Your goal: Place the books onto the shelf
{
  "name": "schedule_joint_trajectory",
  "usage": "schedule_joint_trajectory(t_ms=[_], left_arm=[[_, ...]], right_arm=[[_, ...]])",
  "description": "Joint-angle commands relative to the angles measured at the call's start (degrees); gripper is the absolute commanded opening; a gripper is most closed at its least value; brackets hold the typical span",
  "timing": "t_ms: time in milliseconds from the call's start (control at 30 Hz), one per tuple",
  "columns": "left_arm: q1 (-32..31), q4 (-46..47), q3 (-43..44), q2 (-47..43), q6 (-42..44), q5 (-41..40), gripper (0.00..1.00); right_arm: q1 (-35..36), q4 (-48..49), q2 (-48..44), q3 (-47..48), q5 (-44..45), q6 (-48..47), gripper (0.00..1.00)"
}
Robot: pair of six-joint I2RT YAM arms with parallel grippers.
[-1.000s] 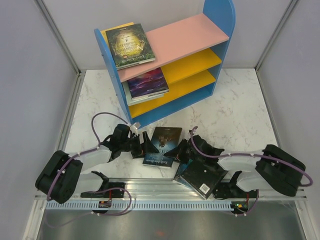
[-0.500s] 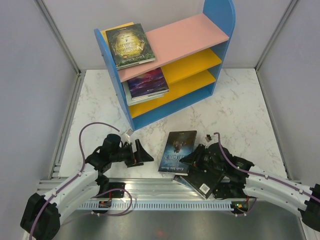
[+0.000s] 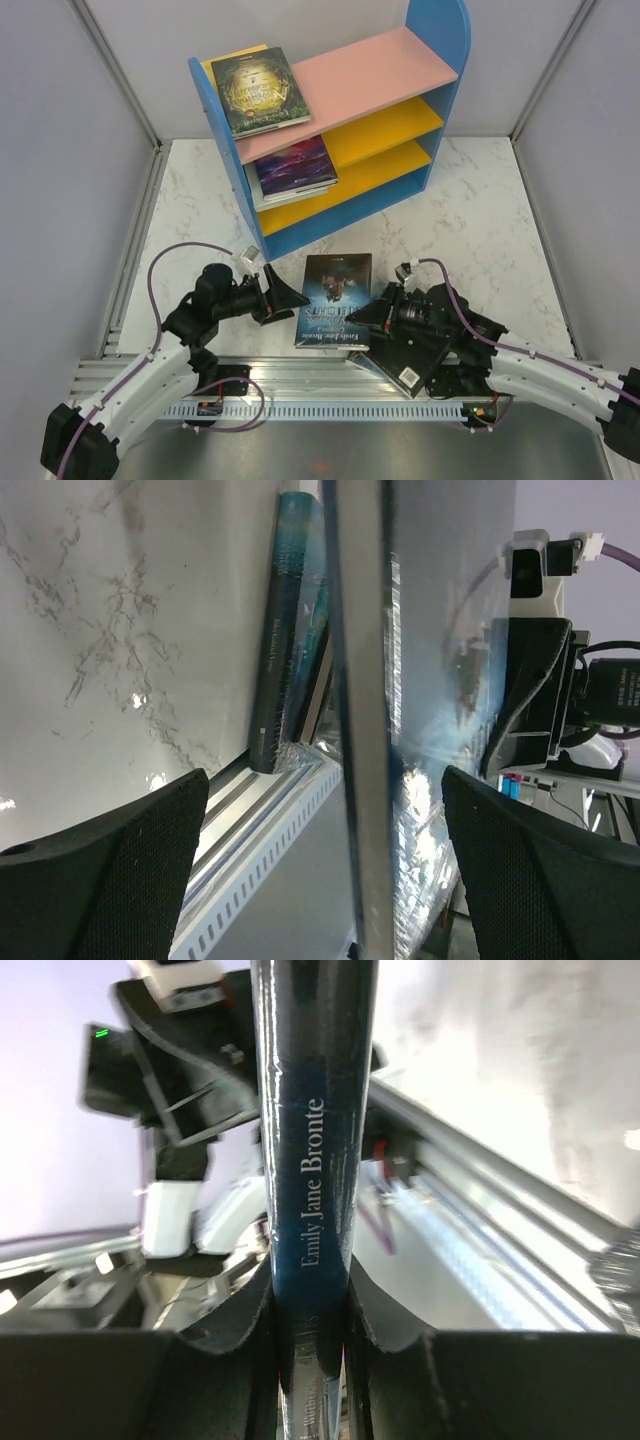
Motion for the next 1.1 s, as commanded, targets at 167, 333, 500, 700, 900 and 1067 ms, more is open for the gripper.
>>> schedule_joint_trajectory(t_ms=[167, 333, 500, 700, 900, 1067], left_arm=[[-0.32, 6.27, 2.07, -3.28, -6.87, -0.23, 0.97], [-0.32, 10.41, 2.33, -4.52, -10.48, 0.47, 0.72], [-0.58, 13.22, 3.04, -4.87, -13.2, 0.47, 0.48], [-1.11, 17.7, 3.13, -4.61, -16.63, 0.56, 0.46], [-2.51, 18.94, 3.83, -3.03, -17.16, 1.0, 0.44], [-4.27, 23.07, 4.18, -0.32, -17.87, 2.14, 0.4]], right_arm=[[0.12, 33.99, 3.12, -2.09, -7.59, 8.62, 0.0], [0.12, 38.3, 4.52, -3.5, -7.42, 9.85, 0.0], [0.03, 44.61, 7.25, -4.38, -7.33, 11.34, 0.0], [0.12, 52.0, 11.3, -5.61, -7.94, 13.54, 0.0], [0.03, 54.64, 13.05, -5.17, -7.68, 13.8, 0.0], [0.03, 58.43, 14.81, -5.43, -8.03, 14.77, 0.0]])
